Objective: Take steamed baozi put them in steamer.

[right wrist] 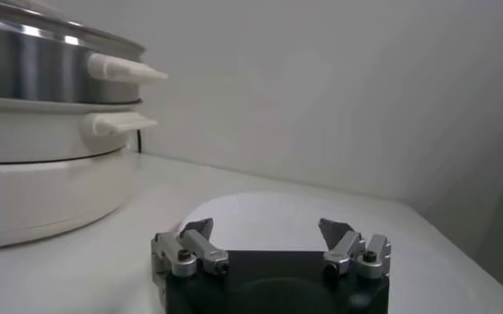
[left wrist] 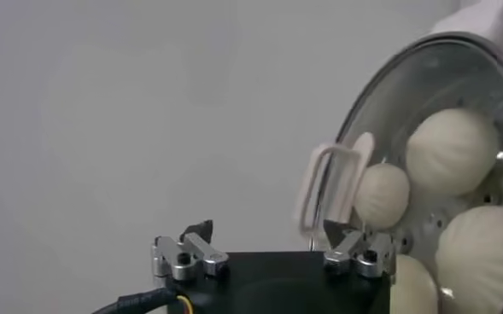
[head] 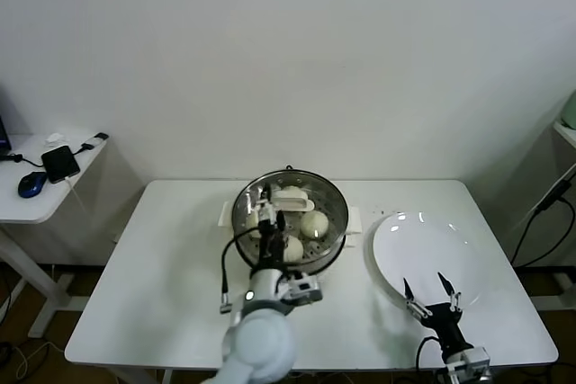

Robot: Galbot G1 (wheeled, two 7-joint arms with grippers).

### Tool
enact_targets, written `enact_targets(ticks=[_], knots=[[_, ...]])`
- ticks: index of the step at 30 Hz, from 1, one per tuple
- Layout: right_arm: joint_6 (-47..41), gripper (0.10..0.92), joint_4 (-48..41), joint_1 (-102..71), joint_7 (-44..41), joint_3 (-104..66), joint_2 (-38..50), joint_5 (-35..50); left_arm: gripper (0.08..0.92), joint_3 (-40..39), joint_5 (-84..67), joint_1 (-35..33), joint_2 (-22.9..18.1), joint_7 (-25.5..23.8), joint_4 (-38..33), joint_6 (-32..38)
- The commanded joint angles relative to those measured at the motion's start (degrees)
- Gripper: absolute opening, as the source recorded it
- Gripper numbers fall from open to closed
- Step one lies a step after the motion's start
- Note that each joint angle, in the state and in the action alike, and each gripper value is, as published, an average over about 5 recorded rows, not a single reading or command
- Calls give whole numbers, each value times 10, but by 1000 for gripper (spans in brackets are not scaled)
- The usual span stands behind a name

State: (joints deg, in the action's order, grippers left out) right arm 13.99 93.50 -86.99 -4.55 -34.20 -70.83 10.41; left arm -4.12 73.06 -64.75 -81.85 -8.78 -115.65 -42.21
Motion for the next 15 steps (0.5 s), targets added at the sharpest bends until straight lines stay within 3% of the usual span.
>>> enact_targets(ticks=[1, 7, 12, 15], knots=[[30, 823, 5, 1, 1, 1, -6, 15, 820, 34, -195, -39, 50, 61, -91, 109], [50, 823, 8, 1, -7, 2, -10, 41, 823, 215, -550, -82, 66, 219, -119, 285], [55, 823, 4, 2, -2, 3, -14, 58, 823, 382, -810, -146, 73, 224, -110, 354], [55, 823, 2, 3, 1, 3, -14, 69, 823, 416, -906, -186, 84, 216, -75, 383]])
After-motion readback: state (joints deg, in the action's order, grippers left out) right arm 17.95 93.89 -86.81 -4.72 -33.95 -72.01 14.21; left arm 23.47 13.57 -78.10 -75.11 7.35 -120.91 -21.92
